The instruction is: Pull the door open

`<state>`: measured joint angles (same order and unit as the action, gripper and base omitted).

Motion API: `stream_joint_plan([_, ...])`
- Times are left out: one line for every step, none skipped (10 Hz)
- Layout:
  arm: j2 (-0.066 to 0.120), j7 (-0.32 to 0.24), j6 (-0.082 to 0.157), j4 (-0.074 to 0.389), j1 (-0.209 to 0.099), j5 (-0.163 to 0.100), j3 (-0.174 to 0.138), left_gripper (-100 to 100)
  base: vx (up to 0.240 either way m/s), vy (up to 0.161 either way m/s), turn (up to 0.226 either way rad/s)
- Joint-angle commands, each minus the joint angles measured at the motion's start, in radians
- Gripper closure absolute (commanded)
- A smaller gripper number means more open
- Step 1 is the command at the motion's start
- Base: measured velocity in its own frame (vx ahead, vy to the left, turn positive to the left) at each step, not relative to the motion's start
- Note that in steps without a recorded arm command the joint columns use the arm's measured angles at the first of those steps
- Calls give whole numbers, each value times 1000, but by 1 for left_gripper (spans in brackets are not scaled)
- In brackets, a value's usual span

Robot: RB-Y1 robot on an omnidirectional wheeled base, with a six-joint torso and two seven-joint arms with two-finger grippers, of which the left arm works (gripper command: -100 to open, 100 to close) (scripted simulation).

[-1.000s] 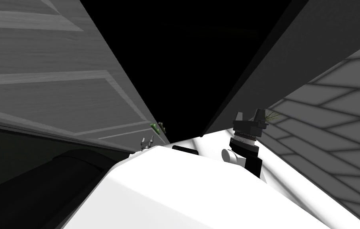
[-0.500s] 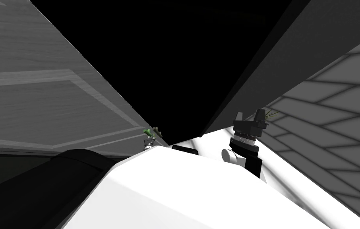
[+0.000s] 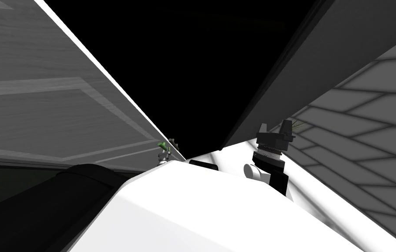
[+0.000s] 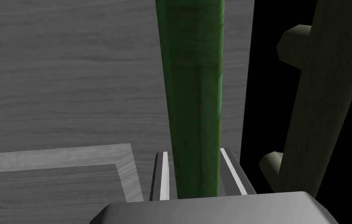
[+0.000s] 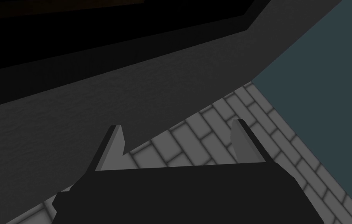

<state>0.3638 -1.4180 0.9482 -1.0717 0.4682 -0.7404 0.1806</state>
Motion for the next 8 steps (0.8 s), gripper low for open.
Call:
stream_joint_plan([7, -3, 3, 24, 22, -6, -9, 100, -188, -23, 24])
stream_joint_plan([10, -4, 3, 31, 33, -9, -13, 100, -176, -29, 113])
stream_joint_plan([13, -4, 4, 37, 45, -12, -17, 100, -178, -10, 153])
stream_joint_plan([16, -4, 4, 43, 56, -14, -20, 100, -185, -20, 41])
stream_joint_plan([16, -4, 4, 43, 56, -14, -20, 100, -133, -22, 3])
stream_joint_plan([19, -5, 5, 49, 66, -16, -24, 100, -127, -17, 38])
stream_joint_plan([19, -5, 5, 49, 66, -16, -24, 100, -81, -29, 32])
stream_joint_plan([20, -5, 5, 52, 71, -17, -25, 100, -43, -9, 40])
